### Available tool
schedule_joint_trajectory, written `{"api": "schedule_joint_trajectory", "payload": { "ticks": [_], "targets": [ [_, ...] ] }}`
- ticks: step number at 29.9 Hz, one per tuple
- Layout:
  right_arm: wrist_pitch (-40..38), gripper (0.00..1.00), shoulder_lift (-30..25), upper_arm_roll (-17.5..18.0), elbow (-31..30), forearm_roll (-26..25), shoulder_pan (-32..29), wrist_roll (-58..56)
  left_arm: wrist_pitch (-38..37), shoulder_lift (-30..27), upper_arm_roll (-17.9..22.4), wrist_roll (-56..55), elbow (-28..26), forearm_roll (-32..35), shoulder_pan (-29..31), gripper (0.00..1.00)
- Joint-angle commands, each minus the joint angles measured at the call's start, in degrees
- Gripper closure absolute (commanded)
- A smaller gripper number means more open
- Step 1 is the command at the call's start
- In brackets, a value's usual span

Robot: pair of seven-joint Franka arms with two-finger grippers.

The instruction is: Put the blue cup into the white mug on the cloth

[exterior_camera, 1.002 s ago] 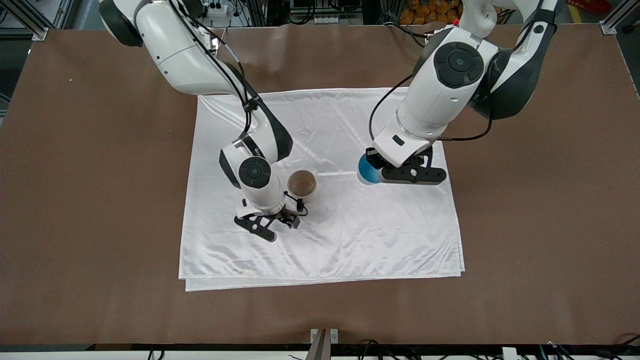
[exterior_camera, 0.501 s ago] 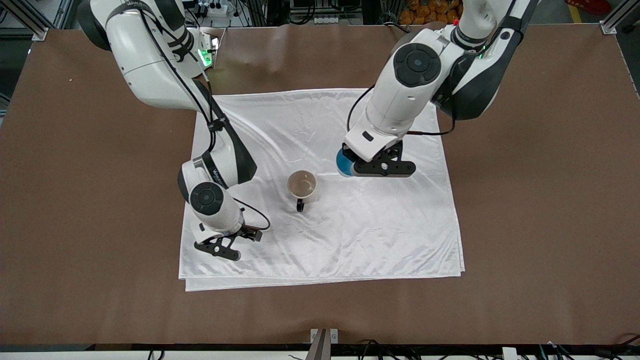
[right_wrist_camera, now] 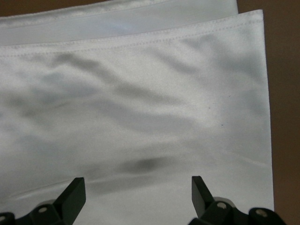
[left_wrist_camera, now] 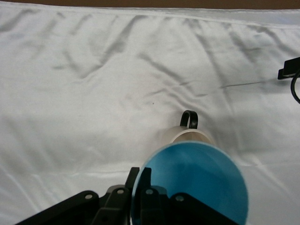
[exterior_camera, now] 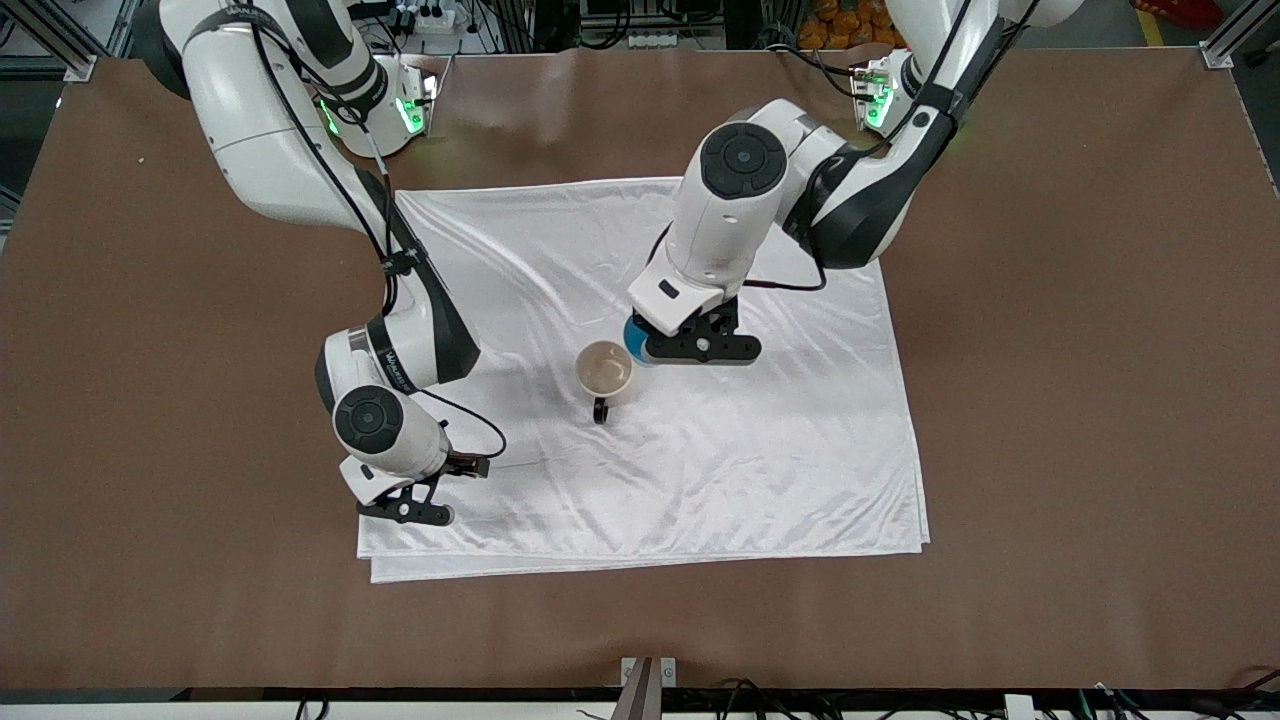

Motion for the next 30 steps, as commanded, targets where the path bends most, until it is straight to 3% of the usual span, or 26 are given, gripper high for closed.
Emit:
{"api": "schedule_joint_trajectory", "payload": {
  "ticks": [1, 8, 13, 20, 30],
  "targets": [
    [-0.6, 0.0, -3.7, 1.1, -4.0, -0.6, -0.9, -1.5, 2.5, 3.6, 0.7, -2.5, 2.4, 3.4, -2.3, 1.0],
    [-0.3, 0.0, -6.3, 1.2, -7.1, -0.6, -0.6, -1.6, 6.9, 6.6, 0.7, -4.4, 2.8, 4.9, -2.8, 1.0],
    [0.0, 0.0, -11.0, 1.7, -12.2, -0.6, -1.4, -3.1, 7.7, 8.9, 1.0, -5.7, 5.0, 4.9, -3.8, 1.0],
    [0.0, 0.0, -17.4, 6.2, -18.3, -0.6, -6.4, -4.7, 10.4, 10.6, 4.9, -5.9, 5.3, 4.9, -7.7, 1.0],
    [-2.4, 0.0, -27.5, 7.1, -24.4, -0.5, -9.1, -10.5, 11.4, 12.5, 8.0, -5.9, 5.3, 4.8, -11.1, 1.0]
  ]
}}
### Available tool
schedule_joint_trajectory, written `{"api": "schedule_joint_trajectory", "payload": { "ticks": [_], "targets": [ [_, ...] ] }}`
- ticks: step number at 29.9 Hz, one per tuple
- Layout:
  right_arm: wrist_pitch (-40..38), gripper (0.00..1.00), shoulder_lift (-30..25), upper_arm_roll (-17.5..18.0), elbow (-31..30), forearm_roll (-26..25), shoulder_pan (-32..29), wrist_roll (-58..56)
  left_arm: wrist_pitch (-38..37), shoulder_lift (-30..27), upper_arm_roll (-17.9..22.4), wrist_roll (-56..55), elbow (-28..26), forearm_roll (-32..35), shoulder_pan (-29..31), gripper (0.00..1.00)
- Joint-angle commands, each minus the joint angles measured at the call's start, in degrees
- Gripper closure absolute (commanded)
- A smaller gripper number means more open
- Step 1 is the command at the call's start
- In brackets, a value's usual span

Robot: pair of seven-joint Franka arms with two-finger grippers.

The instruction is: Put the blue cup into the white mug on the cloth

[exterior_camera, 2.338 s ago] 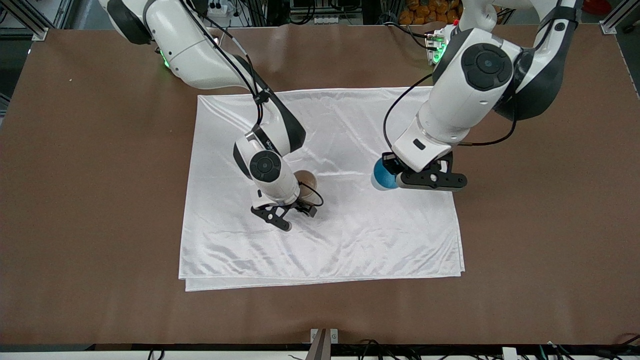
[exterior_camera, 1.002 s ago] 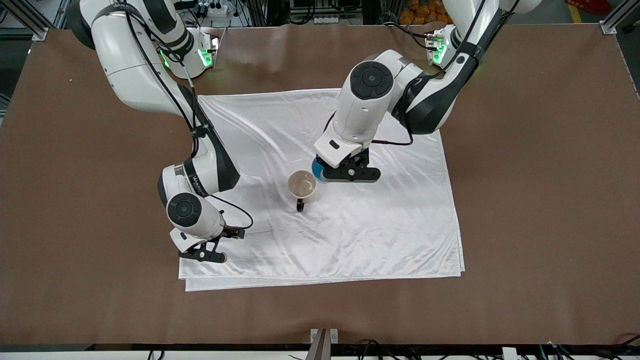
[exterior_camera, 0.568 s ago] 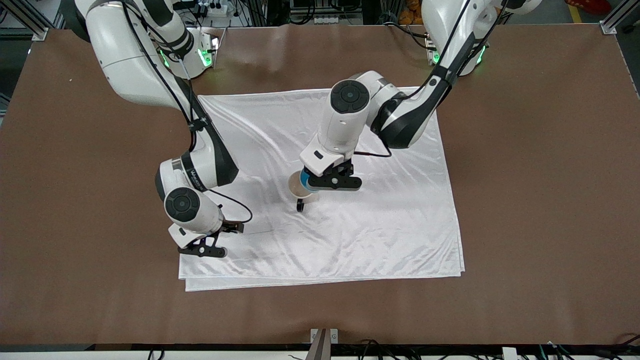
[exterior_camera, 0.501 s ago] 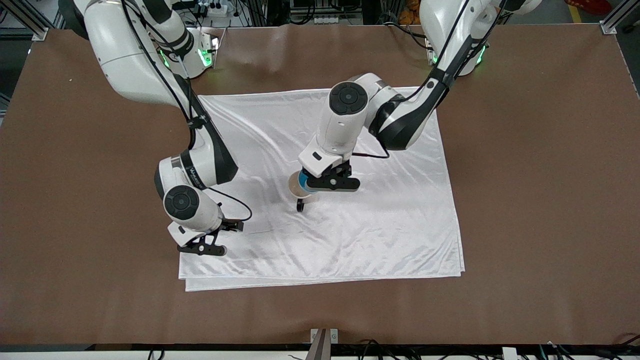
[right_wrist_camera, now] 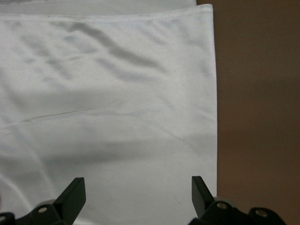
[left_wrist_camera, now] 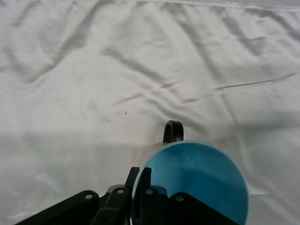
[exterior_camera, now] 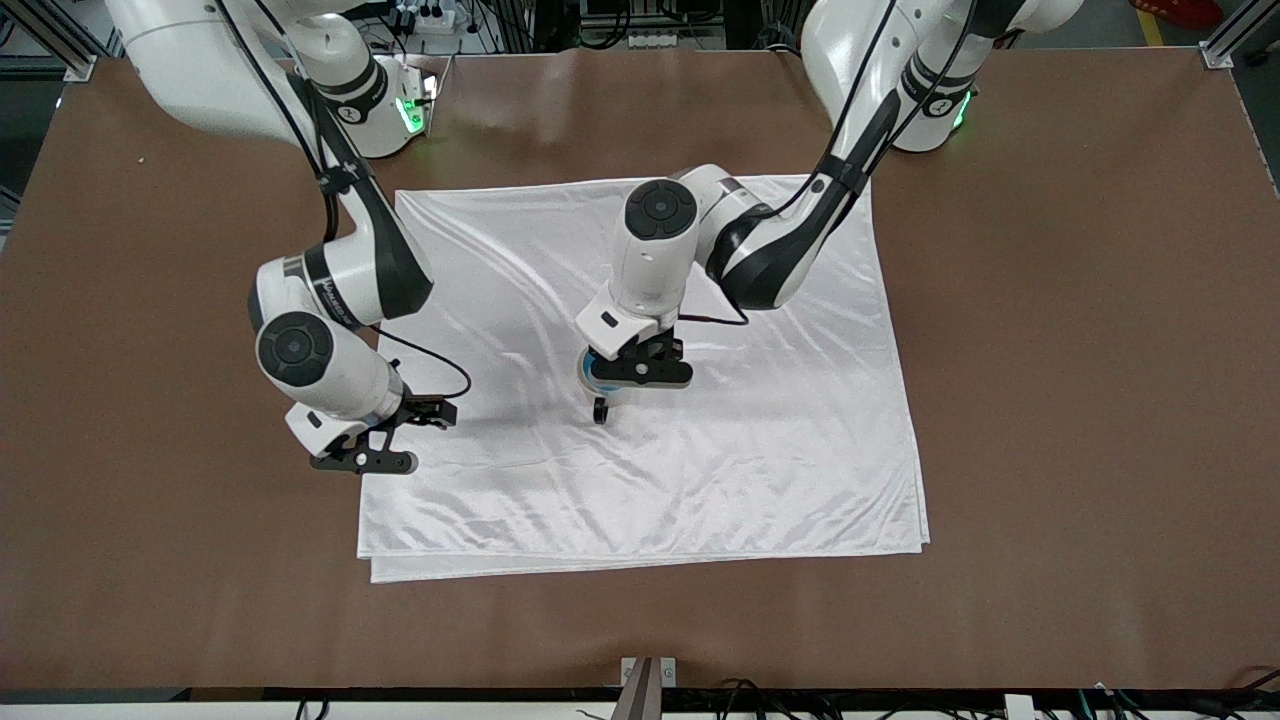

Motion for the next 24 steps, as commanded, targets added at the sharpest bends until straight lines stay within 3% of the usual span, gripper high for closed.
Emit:
{"api": "schedule_joint_trajectory", "payload": {
  "ticks": [1, 17, 24],
  "targets": [
    [-1.5, 0.0, -9.0, 2.0, -7.3, -0.5, -3.4, -4.3, 1.2, 1.4, 1.3, -1.9, 2.0, 1.6, -1.2, 1.0],
    [-16.0, 0.0, -23.9, 4.5, -9.6, 2.8, -11.3, -14.0, 2.8, 2.7, 1.4, -3.1, 1.6, 2.1, -3.3, 1.0],
    [-20.0, 0.0, -29.0, 5.0, -9.3, 3.2, -11.9, -14.4, 2.2, 2.3, 1.4, -5.3, 0.9, 2.6, -4.0, 1.0]
  ]
}}
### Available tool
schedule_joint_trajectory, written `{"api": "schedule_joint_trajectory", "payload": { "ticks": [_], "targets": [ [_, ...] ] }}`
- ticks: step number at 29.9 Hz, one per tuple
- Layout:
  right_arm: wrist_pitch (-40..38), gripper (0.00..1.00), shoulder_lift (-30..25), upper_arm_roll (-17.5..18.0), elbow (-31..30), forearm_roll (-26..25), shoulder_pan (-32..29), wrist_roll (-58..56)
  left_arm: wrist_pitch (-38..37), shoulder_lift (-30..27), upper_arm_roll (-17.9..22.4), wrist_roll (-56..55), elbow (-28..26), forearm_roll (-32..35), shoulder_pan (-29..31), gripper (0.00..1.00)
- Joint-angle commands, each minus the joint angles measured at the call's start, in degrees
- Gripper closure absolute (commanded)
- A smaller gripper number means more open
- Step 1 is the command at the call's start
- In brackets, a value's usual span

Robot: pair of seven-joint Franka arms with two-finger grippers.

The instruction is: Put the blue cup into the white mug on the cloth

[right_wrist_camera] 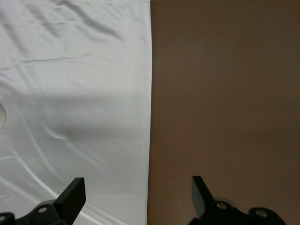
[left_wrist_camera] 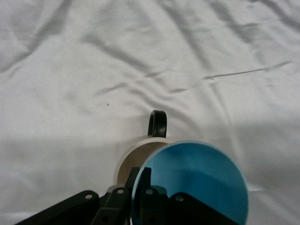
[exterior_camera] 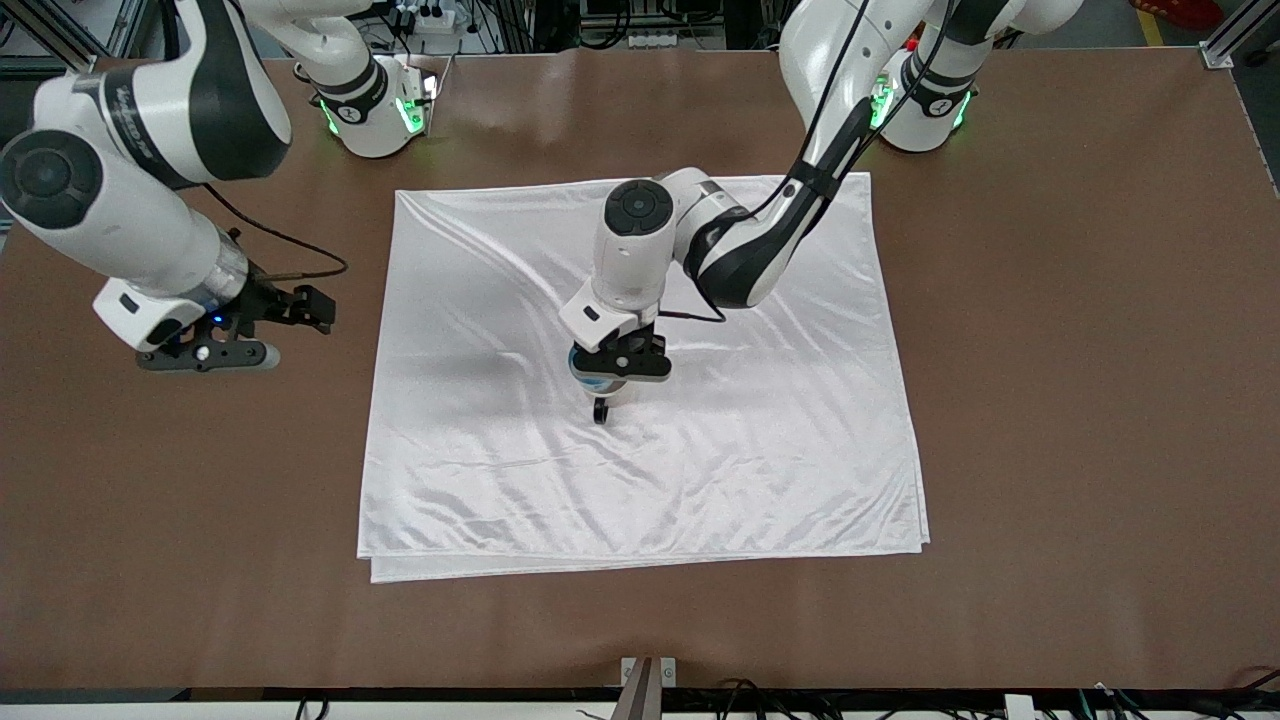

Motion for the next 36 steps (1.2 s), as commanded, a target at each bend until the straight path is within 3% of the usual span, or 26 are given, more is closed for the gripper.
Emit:
{"api": "schedule_joint_trajectory", "payload": {
  "ticks": [1, 9, 16, 22, 23, 25, 26, 36],
  "targets": [
    [-1.7, 0.0, -5.7, 1.6, -2.5, 1.2, -1.6, -1.2, -0.5, 0.4, 0.9, -3.1, 0.7, 2.0, -1.3, 1.0],
    [-5.5, 0.0, -8.2, 1.6, 1.0, 1.5, -2.3, -1.3, -0.5, 0.7, 0.9, -3.1, 0.5, 2.7, -1.2, 1.0],
    [-12.9, 0.0, -7.9, 1.1, 8.0, 3.7, -2.6, -2.7, -1.6, 0.4, 1.2, -3.1, -0.1, 3.0, -1.0, 1.0],
    [-13.3, 0.0, -8.0, -0.5, 8.6, 4.4, -2.7, -5.5, -2.4, 0.6, 1.2, -3.1, -0.2, 3.0, -1.2, 1.0],
    [-13.3, 0.0, -8.0, -0.9, 8.7, 4.9, -2.7, -5.5, -2.4, 0.6, 1.2, -3.1, -0.2, 2.9, -1.1, 0.87],
    [-13.4, 0.0, -8.0, -1.5, 9.1, 6.3, -2.7, -5.8, -2.5, 0.5, 1.1, -3.8, -0.1, 2.9, -1.0, 0.22],
    [-13.6, 0.0, -8.0, -1.8, 9.2, 7.2, -2.7, -6.4, -2.4, 0.4, 1.1, -4.5, -0.2, 3.0, -1.0, 0.0],
    [-14.9, 0.0, -8.1, -2.9, 10.3, 8.9, -3.6, -9.0, -2.5, -1.1, 1.6, -5.3, 0.3, 5.2, -0.5, 0.0]
  ]
}}
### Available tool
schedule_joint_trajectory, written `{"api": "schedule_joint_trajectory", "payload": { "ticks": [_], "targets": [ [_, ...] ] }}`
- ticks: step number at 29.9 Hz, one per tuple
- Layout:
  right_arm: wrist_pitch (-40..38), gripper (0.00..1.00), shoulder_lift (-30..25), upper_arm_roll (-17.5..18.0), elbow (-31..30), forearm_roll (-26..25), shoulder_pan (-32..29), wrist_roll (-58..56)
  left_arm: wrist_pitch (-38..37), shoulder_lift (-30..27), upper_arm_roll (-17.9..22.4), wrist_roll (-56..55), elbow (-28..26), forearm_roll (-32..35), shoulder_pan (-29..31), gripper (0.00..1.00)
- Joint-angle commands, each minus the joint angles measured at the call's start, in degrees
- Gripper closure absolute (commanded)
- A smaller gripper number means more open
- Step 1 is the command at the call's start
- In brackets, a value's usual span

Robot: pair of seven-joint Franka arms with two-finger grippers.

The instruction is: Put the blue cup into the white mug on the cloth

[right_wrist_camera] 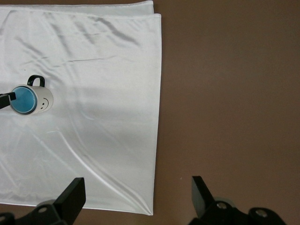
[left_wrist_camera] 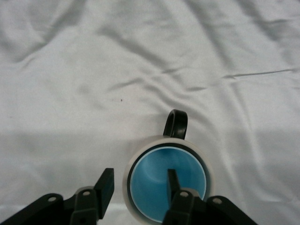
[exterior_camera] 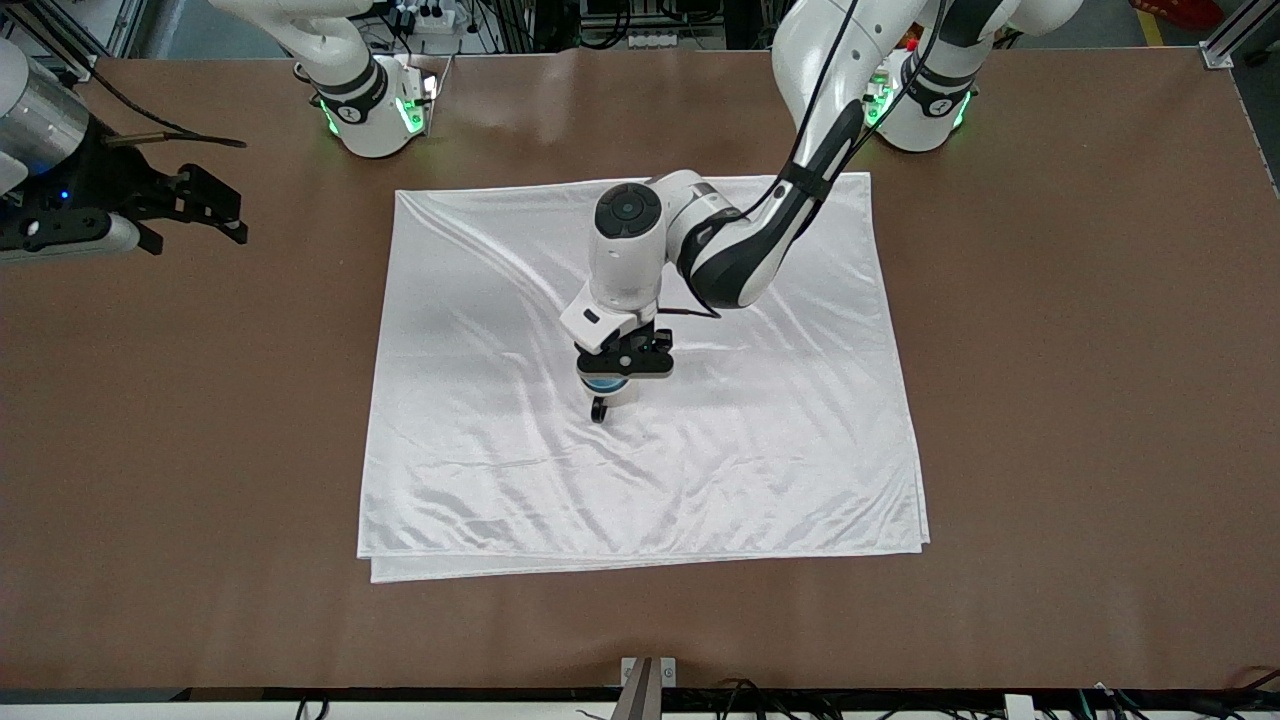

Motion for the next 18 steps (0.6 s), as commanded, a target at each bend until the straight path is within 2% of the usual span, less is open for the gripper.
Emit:
{"api": "schedule_joint_trajectory", "payload": {
  "ticks": [1, 5, 8, 12, 18],
  "targets": [
    [-2.0, 0.0, -0.1, 0.2, 2.1, 1.2, -1.1, -1.0, -0.7, -2.1, 0.6, -1.4, 0.2, 2.8, 0.5, 0.0],
    [-2.1, 0.0, 0.0, 0.1, 3.4, 0.5, -1.1, -0.5, -1.9, -5.2, 0.6, -1.5, -0.1, 3.0, 2.1, 0.0],
    [-1.9, 0.0, 0.0, -0.5, 3.5, 0.4, -1.2, -0.5, -7.2, -9.2, 1.4, -1.4, 0.3, 3.0, 3.4, 0.0],
    [-1.5, 0.0, 0.0, -1.1, 3.6, -0.3, -1.1, 0.3, -10.5, -14.2, 1.4, -1.2, 0.1, 2.8, 5.9, 0.0],
    [-1.6, 0.0, 0.0, -1.1, 3.6, -2.5, -0.9, 3.5, -18.2, -19.6, 1.1, 1.7, 0.2, 2.0, 9.8, 0.0]
  ]
}}
